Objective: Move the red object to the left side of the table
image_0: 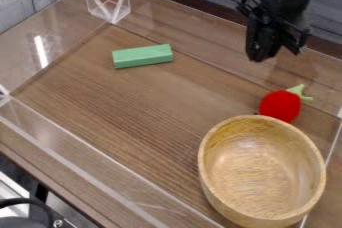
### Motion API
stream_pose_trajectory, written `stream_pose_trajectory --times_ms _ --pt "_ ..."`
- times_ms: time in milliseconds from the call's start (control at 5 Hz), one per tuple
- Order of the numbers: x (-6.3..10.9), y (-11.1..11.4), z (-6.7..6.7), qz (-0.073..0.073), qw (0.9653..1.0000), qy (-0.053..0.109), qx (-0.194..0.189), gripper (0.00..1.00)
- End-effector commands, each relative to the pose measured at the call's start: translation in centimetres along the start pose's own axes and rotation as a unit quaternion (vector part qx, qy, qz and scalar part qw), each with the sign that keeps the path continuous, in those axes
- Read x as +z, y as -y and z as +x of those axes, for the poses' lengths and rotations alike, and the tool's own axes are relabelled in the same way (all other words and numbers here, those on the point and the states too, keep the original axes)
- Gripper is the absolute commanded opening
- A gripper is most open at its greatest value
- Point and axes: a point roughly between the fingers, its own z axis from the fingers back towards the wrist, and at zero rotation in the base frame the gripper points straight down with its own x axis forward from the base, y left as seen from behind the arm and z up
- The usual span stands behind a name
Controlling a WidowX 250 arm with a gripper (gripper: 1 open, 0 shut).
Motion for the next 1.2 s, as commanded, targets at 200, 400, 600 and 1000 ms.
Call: stream_pose_trajectory --times_ms 200,400,600,1000 --pt "-0.7 1.7 0.9 -0.024 0.9948 0.031 -0.094 1.00" --pt "-1.7 2.3 1.0 -0.034 0.9876 0.040 -0.148 1.00" --pt "-2.8 2.9 1.0 -0.039 0.9824 0.044 -0.177 1.00" --pt "-4.4 3.6 1.2 -0.045 0.9748 0.046 -0.214 0.00"
